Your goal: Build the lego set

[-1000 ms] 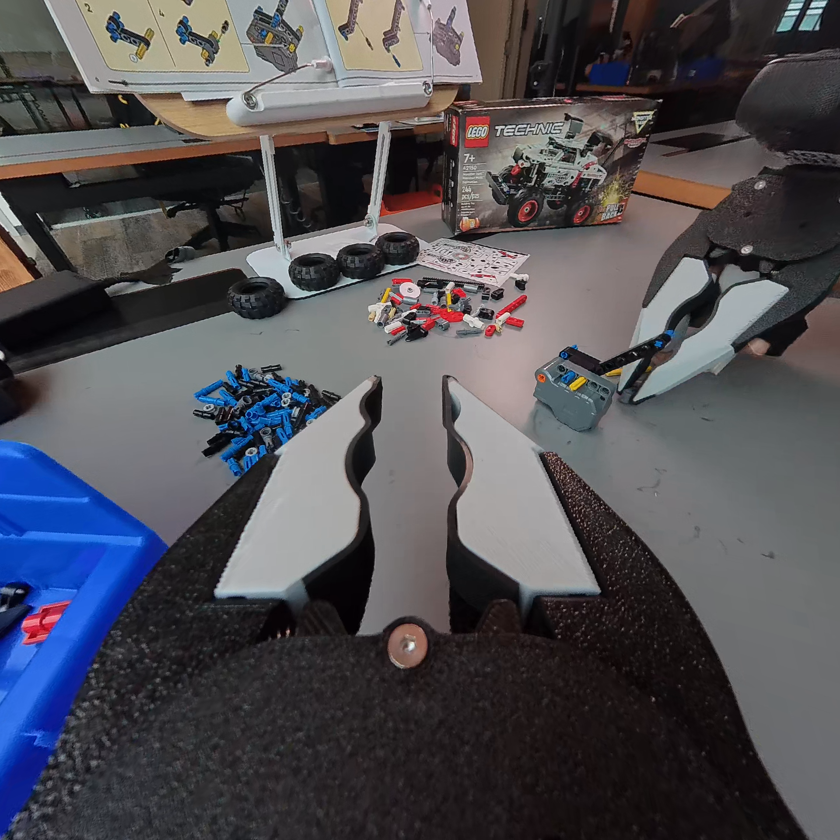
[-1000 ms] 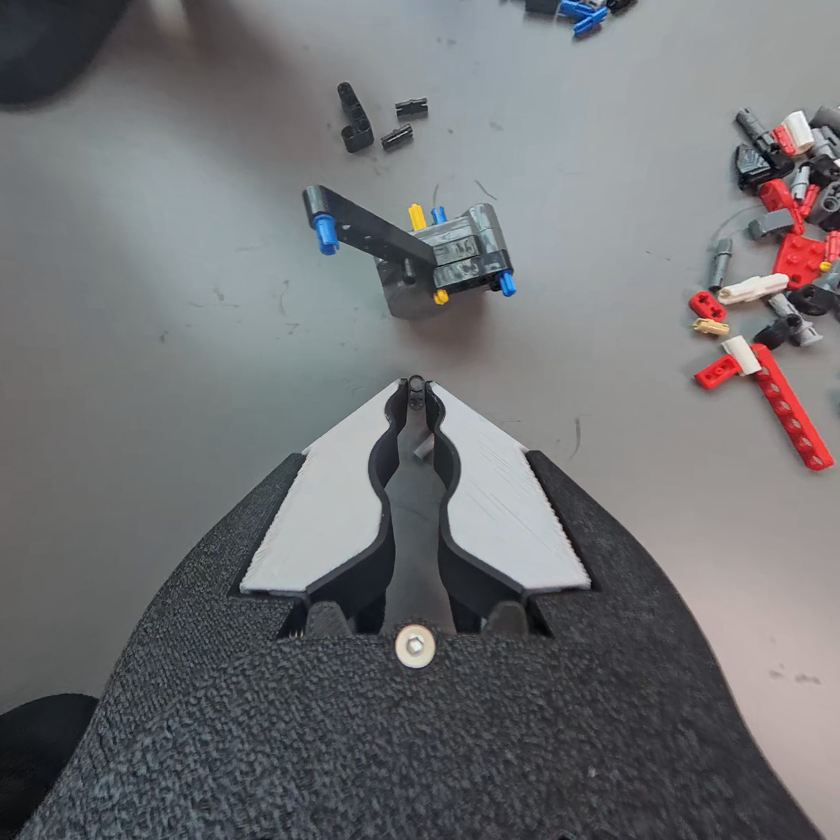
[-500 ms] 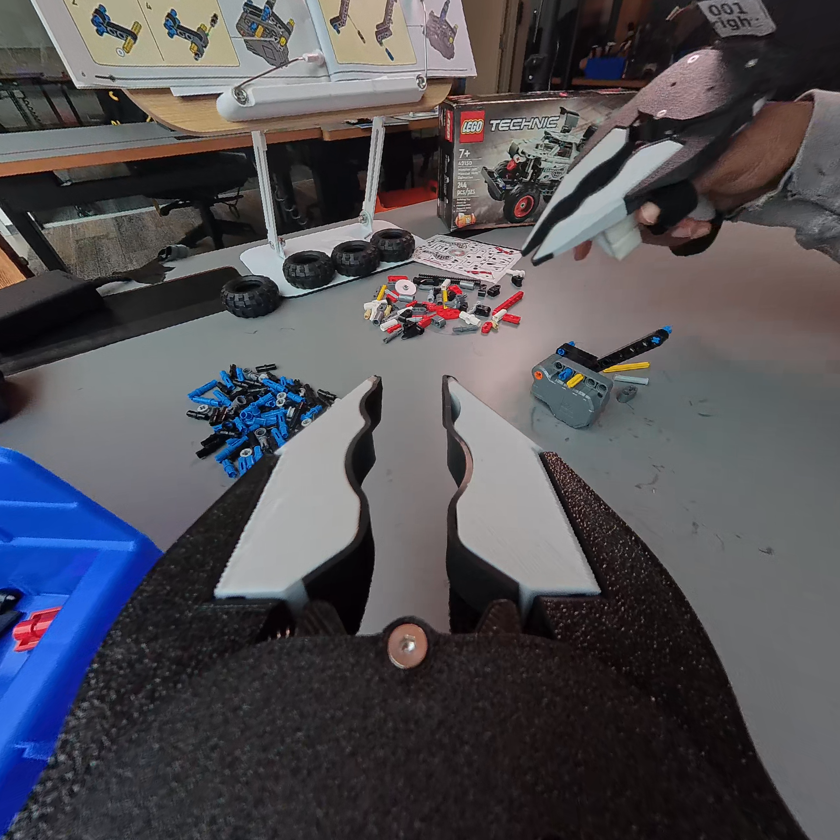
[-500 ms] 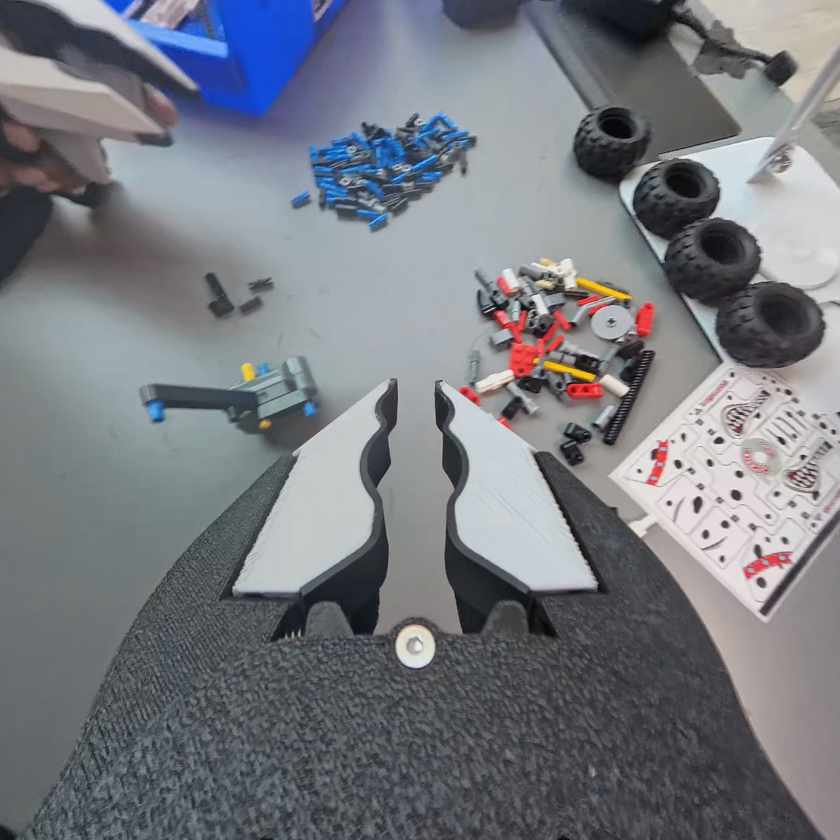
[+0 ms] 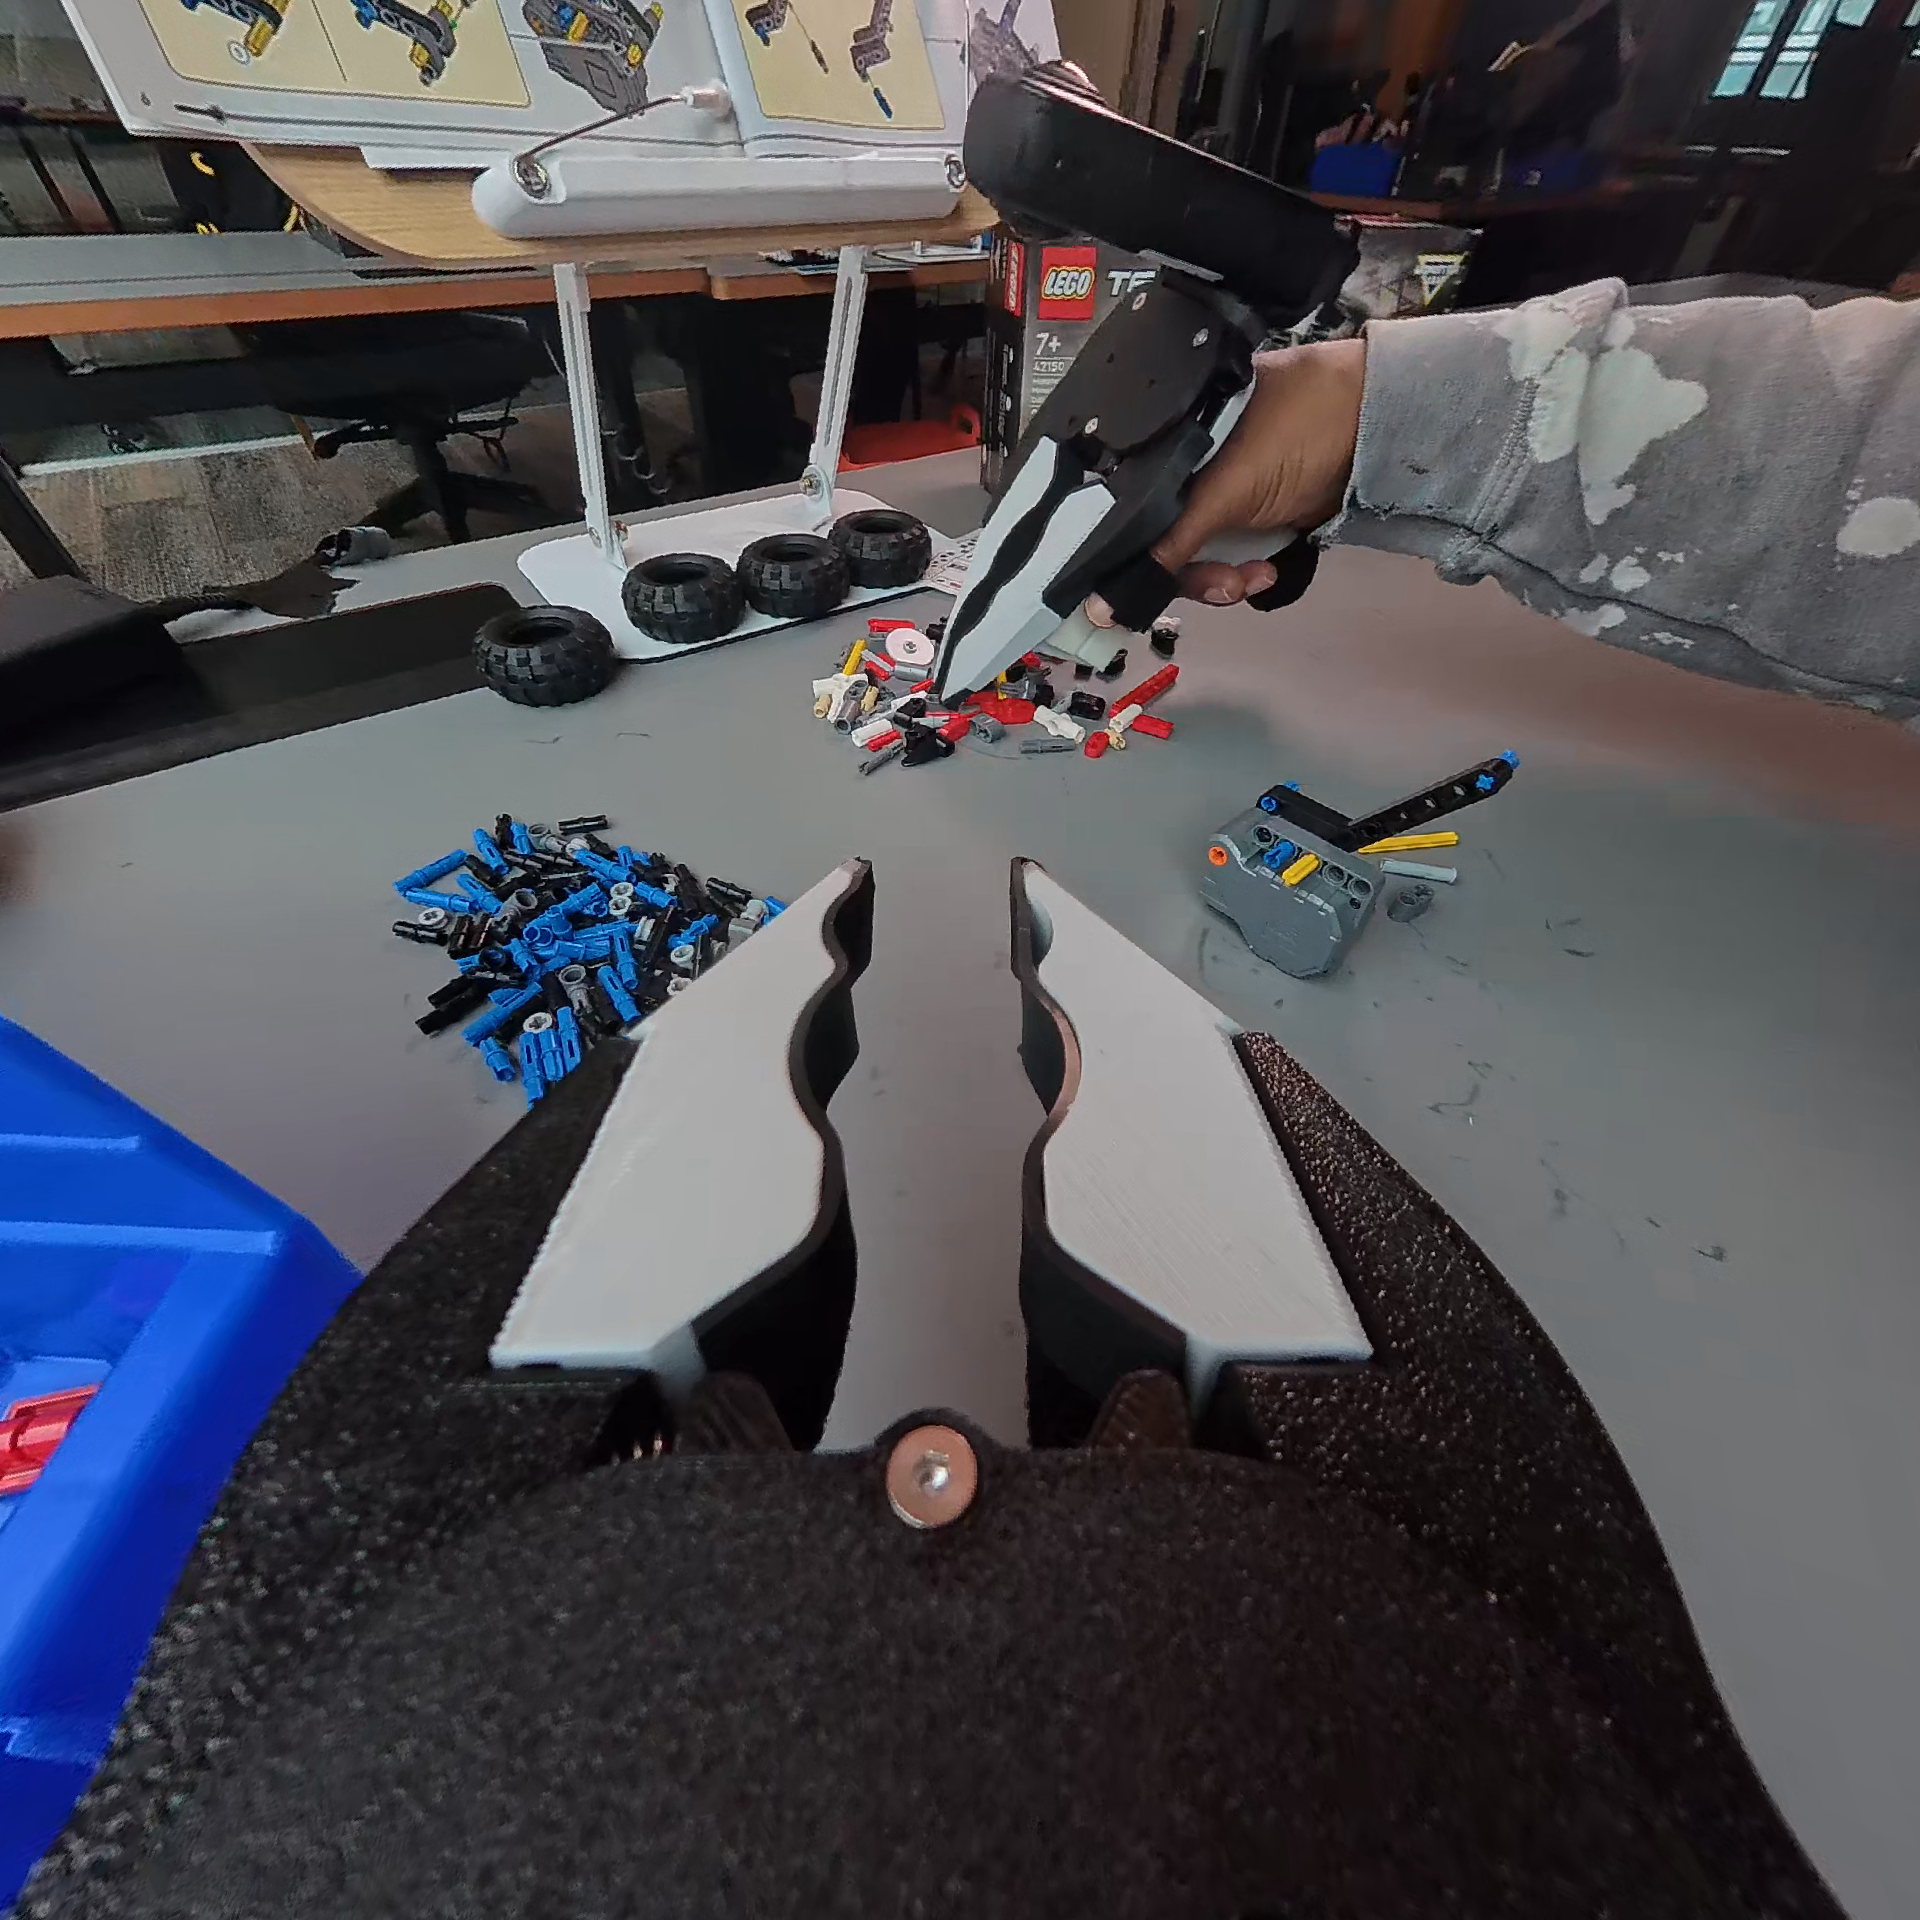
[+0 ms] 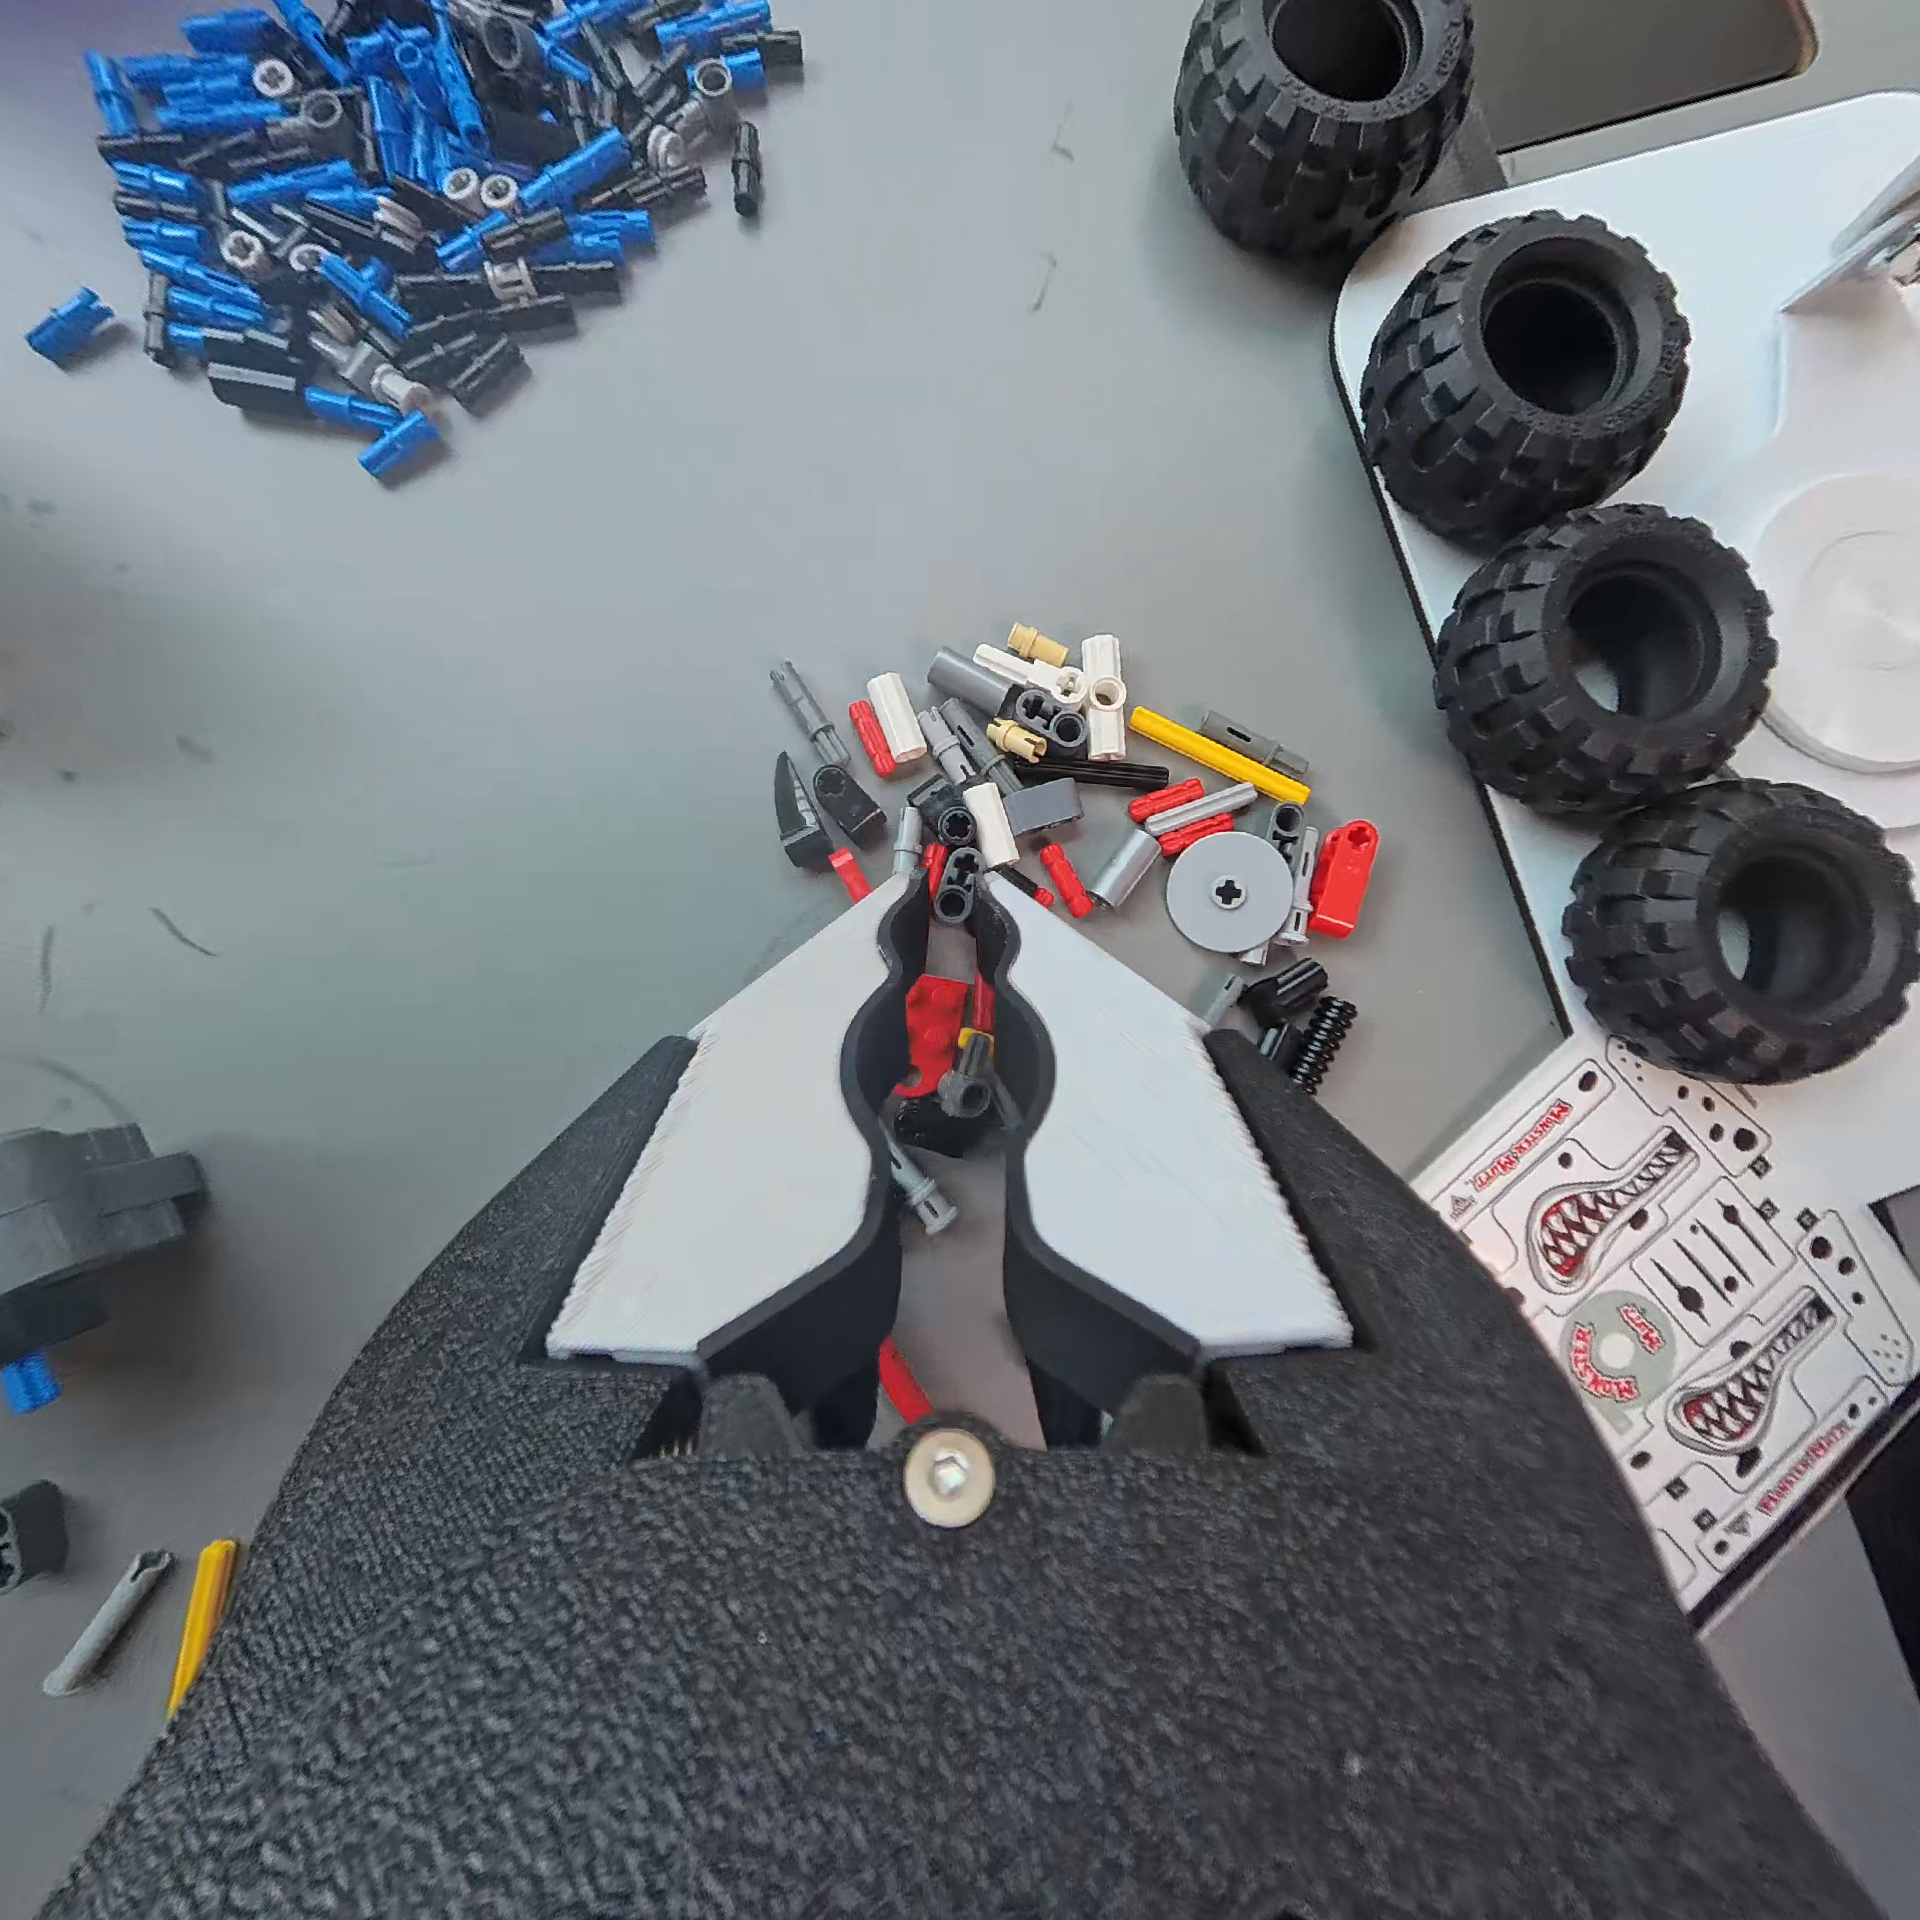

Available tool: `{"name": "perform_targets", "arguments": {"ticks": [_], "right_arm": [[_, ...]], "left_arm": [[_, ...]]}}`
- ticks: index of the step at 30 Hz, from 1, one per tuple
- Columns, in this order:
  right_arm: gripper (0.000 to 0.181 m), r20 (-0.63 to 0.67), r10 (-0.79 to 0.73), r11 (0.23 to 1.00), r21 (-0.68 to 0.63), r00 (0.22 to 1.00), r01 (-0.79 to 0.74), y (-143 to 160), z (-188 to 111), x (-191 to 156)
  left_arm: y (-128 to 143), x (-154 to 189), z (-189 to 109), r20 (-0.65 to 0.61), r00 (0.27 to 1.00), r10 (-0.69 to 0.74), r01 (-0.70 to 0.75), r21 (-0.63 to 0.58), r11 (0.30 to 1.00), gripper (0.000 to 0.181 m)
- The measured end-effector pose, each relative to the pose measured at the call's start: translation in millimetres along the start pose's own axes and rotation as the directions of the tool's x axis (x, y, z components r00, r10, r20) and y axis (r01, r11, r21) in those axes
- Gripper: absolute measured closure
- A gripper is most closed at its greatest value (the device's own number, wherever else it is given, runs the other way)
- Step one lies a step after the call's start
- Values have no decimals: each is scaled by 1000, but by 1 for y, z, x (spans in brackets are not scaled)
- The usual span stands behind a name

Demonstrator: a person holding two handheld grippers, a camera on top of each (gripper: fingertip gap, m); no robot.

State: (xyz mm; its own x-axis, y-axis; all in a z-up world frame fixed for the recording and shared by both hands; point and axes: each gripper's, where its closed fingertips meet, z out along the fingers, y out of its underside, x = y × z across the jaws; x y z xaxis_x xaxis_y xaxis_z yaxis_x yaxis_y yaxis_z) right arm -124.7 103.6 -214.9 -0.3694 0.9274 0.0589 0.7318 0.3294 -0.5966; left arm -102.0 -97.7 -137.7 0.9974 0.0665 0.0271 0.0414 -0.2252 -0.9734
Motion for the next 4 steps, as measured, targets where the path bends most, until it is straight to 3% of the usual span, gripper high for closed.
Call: {"name": "perform_targets", "arguments": {"ticks": [4], "right_arm": [[172,5,-12,1000,-11,1000,12,1,0,4]], "left_arm": [[0,0,0,-6,1000,-10,10,-1,1000,154]]}}
